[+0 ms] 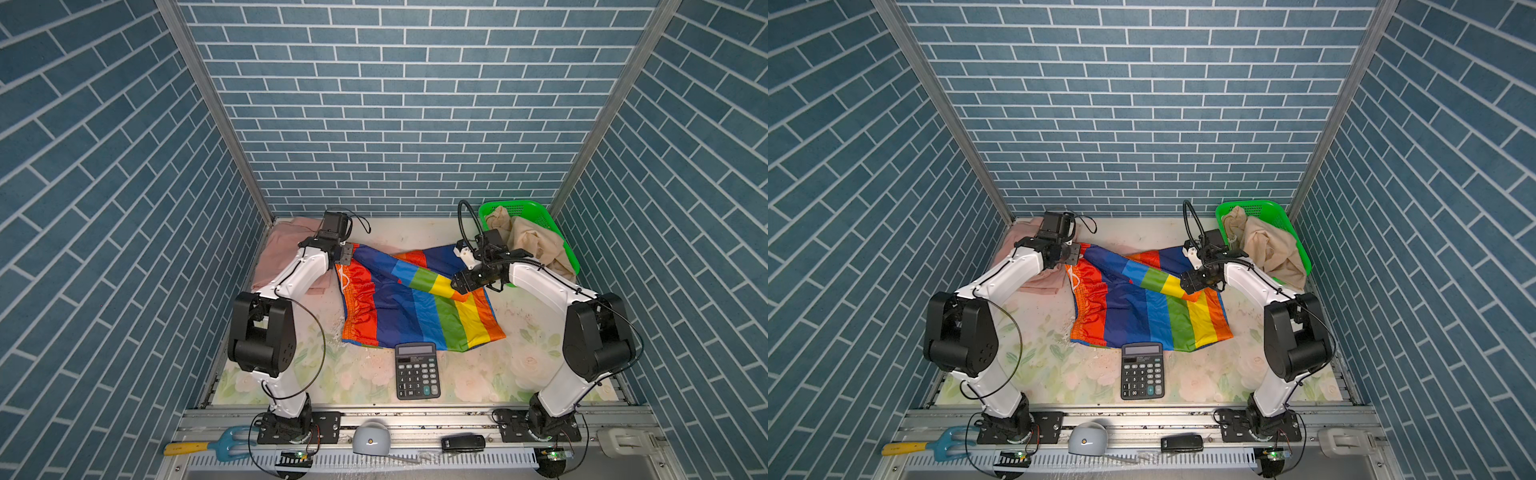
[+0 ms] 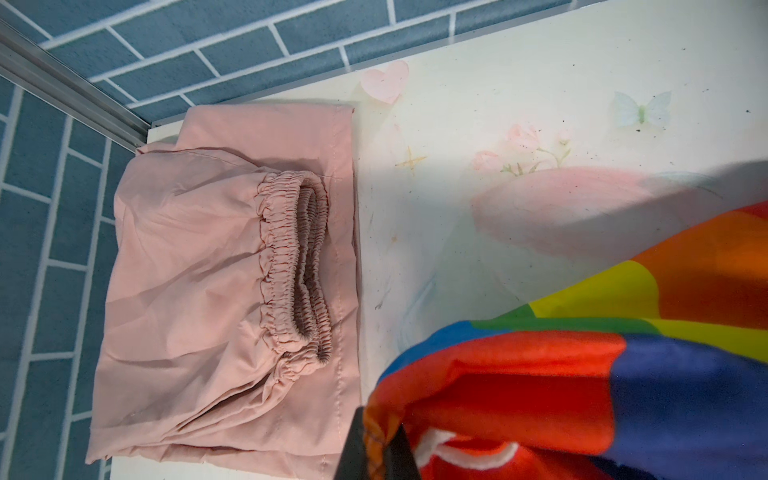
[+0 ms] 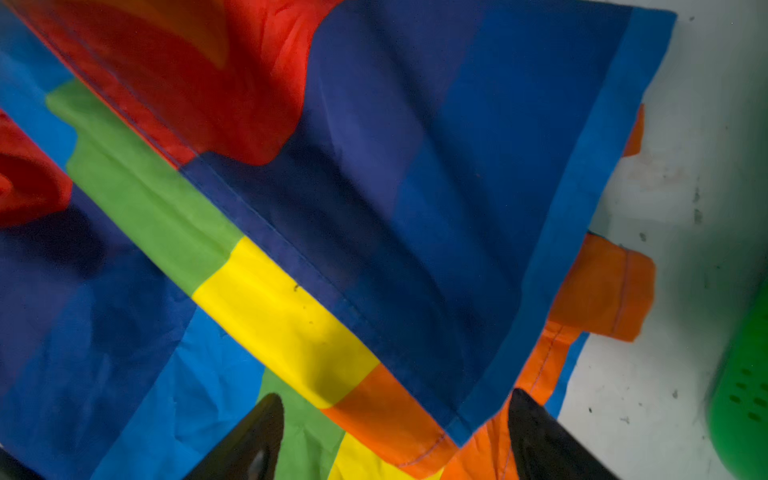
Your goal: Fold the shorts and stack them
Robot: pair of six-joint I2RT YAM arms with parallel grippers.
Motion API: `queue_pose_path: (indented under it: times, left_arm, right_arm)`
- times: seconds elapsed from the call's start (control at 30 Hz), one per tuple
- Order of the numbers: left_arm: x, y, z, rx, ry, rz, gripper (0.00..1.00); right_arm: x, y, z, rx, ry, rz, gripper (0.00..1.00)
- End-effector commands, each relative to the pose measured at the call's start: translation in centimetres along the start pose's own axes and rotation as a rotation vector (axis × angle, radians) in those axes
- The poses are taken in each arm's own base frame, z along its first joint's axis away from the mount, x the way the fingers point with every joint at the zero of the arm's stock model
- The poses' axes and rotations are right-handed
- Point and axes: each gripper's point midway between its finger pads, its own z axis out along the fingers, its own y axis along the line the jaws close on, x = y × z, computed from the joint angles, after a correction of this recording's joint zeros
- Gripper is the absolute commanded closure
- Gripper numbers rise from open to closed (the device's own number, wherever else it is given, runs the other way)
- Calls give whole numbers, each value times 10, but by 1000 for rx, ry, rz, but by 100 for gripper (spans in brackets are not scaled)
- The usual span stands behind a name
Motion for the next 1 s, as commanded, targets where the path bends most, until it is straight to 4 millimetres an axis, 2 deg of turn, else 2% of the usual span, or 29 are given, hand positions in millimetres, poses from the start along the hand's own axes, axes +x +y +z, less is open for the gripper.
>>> queue_pose_path:
  times: [0.0,0.27,0.4,0.57,0.73,0.97]
  left_arm:
    - [-6,-3,-6,16,-20,-5,100]
    - [-6,-5,-5,22,-19,-3,100]
    - [-5,-6,-4,28,-15,-2,100]
    - [-5,-7,-4,27,-13,-2,100]
    - [-6,-7,-4,31,-16,-2,100]
    - [-7,-8,-3,37,-15,-4,100]
  right_arm:
    - [-5,-2,11,22,-5,-179,15]
    - [-1,-4,35,55,95,-295,16]
    - [5,-1,48,41,129,-314,22]
    - [16,1,60,14,180,-313,41]
    - [30,2,70,-9,234,-297,55]
    - [36,1,80,-12,265,-268,87]
